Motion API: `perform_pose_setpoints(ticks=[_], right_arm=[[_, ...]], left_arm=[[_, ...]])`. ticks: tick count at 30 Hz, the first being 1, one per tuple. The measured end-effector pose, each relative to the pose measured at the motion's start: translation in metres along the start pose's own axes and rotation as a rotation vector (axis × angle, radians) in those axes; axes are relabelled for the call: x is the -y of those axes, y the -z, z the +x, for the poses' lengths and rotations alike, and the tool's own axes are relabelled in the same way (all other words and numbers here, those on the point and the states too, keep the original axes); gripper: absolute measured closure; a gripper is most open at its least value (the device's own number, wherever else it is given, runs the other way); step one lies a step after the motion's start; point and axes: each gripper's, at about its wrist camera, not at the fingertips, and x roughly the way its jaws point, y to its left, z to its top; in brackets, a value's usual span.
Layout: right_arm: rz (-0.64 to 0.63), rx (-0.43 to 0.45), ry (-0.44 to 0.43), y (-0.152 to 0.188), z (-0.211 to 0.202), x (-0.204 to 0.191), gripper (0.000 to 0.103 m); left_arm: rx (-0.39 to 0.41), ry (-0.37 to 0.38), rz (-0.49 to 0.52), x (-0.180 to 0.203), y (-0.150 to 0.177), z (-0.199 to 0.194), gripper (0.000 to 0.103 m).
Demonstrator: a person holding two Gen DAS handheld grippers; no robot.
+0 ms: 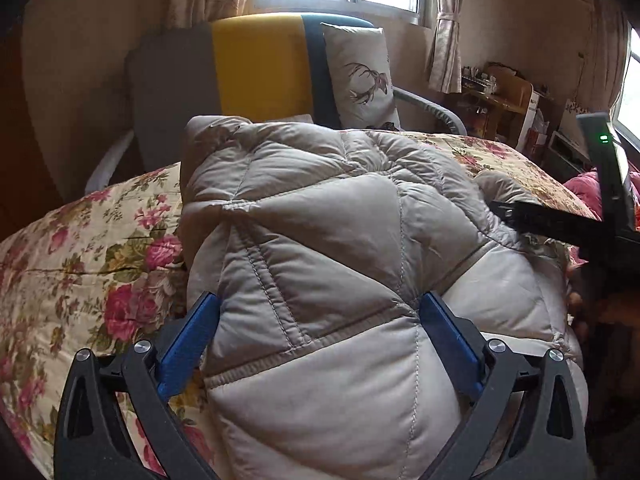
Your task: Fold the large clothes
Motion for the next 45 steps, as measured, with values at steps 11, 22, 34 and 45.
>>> perform_pose_setpoints(ticks=[11, 22, 34, 45], right_arm=[[-0.081, 0.029, -0.04, 0.048, -0.024, 0.003, 0.002], [0.033, -0.047, -0.162, 0.057, -0.035, 0.024, 0.002], [0.216, -0.259, -0.423, 0.076, -0.036, 0.052, 0.002], [0.235, -0.398, -0.637, 0.075, 0.002, 0.05, 0.002]], left_arm=[[0.02, -0.008, 0.008, 0.006, 0.001, 0.004, 0.004], [0.016, 0.129, -0.125, -0.027, 0.022, -0.02, 0.004], [-0.056, 0.402, -0.286, -0.062, 0.051, -0.023, 0.004], [-0.151, 0.501, -0.311, -0.067, 0.067, -0.017, 0.004]])
